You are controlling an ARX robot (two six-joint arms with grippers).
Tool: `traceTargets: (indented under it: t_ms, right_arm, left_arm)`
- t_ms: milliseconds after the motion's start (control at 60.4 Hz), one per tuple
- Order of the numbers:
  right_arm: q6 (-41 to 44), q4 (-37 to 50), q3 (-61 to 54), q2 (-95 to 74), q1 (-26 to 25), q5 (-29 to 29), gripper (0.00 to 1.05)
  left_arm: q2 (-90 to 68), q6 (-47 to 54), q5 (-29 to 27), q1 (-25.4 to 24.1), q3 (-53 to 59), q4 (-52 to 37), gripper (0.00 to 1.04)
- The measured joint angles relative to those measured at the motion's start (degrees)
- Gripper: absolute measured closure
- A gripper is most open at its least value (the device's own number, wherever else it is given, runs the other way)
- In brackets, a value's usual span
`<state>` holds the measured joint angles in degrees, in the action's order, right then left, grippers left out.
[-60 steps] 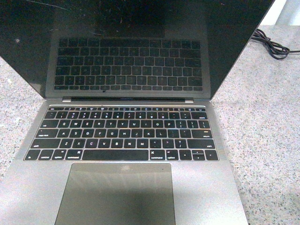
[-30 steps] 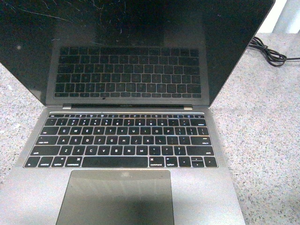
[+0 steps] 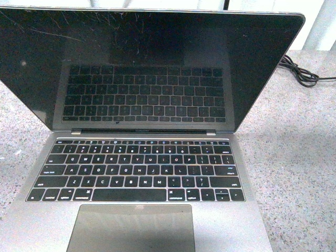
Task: Close laptop
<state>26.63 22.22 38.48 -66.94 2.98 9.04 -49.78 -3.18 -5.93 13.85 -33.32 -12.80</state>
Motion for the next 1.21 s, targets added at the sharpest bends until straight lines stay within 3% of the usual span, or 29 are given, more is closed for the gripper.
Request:
traceTargets:
  t_ms: [116,381,546,877,1208]
  right_arm:
    - [0.1,-6.3,10.8,-7.7,1.8,8.5,1.04]
    - [-4.0,-14.4,22.5,-17.8,5.8,15.8,1.04]
    - [-5.2,-16.3,24.6,-22.9,8.6,18.3,1.04]
    - [-11.1,-9.2,23.2,-29.4,12.6,20.0,1.04]
    - [-30.1,10.7,9.2,-29.5,19.8,17.5,1.04]
  left_arm:
    - [-7.5,4.4,4.7,1.1,-3.1,-2.7,1.01]
    - [-18.3,9.8,15.3,2.8,-7.7,-4.7,1.01]
    - [-23.9,14.9,18.3,4.3,-8.9,-6.4,1.01]
    - [-30.9,16.0,18.8,7.3,-10.8,-12.1,1.01]
    - [-25.0,16.5,19.3,9.5,-1.7,-12.8,1.01]
